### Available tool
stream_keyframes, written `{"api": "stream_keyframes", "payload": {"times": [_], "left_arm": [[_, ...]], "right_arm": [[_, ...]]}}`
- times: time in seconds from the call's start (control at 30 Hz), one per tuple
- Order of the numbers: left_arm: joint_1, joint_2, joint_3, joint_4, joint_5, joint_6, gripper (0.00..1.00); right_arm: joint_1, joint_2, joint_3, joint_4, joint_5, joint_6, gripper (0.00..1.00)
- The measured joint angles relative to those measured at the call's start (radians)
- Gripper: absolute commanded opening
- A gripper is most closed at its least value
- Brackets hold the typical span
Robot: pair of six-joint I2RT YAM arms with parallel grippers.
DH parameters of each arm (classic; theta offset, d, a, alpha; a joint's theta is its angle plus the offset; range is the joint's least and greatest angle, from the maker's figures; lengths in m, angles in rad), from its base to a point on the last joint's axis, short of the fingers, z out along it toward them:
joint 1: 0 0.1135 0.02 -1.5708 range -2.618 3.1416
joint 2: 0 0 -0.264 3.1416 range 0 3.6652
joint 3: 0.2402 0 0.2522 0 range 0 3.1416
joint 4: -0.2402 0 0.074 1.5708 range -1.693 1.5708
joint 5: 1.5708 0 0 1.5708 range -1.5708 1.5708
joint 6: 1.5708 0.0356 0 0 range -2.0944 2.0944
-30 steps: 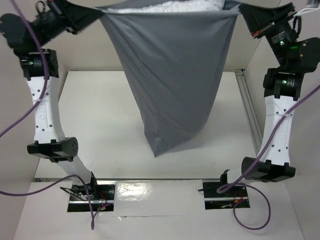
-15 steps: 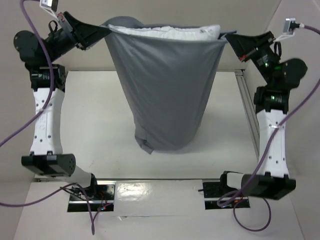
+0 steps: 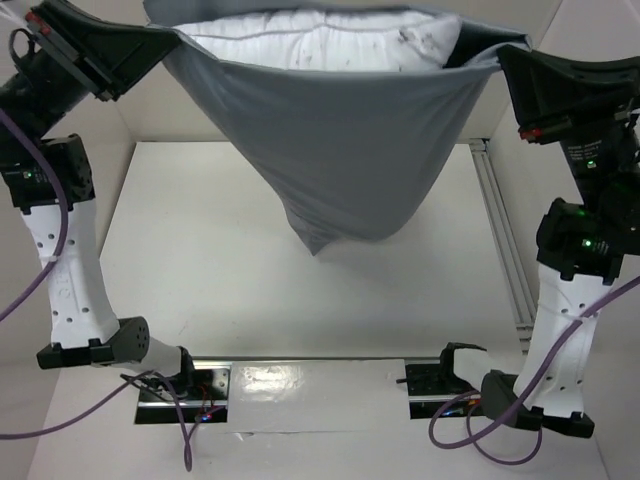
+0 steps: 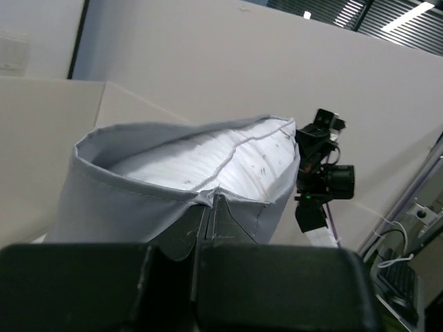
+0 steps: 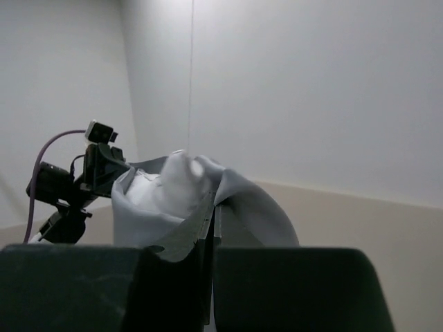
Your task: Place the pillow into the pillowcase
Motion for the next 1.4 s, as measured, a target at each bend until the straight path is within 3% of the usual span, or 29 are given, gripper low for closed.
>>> {"api": "stream_keyframes", "payload": {"times": [0.17, 0.27, 0.4, 0.6, 0.8, 0.9, 1.07, 1.3, 1.4], "left_arm": [[-0.053, 0.032, -0.090, 0.003, 0.027, 0.022, 0.00], [-0.055, 0.151, -0.065, -0.017, 0.054, 0.003, 0.00], [-0.039, 0.311, 0.083, -0.079, 0.063, -0.042, 0.00], [0.040, 0.225, 0.089, -0.029, 0.092, -0.100, 0.00], [0.124, 0.178, 0.181, 0.075, 0.117, -0.148, 0.00], [0.198, 0.220, 0.252, 0.162, 0.142, -0.240, 0.00], [0.279, 0.217, 0.217, 0.244, 0.192, -0.335, 0.00], [0.222, 0.127, 0.082, 0.186, 0.261, -0.293, 0.00], [0.217, 0.111, 0.101, 0.151, 0.282, -0.267, 0.00]], "right_arm": [[0.000, 0.010, -0.159, 0.022, -0.026, 0.006, 0.00], [0.001, 0.117, -0.118, -0.026, -0.038, 0.011, 0.00], [0.005, 0.231, 0.006, -0.142, -0.039, 0.014, 0.00], [0.023, 0.167, 0.098, -0.114, -0.055, 0.028, 0.00], [0.020, 0.124, 0.057, 0.066, -0.056, 0.101, 0.00], [0.030, 0.156, -0.002, 0.180, -0.084, 0.158, 0.00], [0.130, 0.245, -0.162, 0.296, -0.129, 0.211, 0.00], [0.226, 0.275, -0.554, 0.333, -0.162, 0.224, 0.00], [0.239, 0.255, -0.587, 0.321, -0.173, 0.205, 0.00]]}}
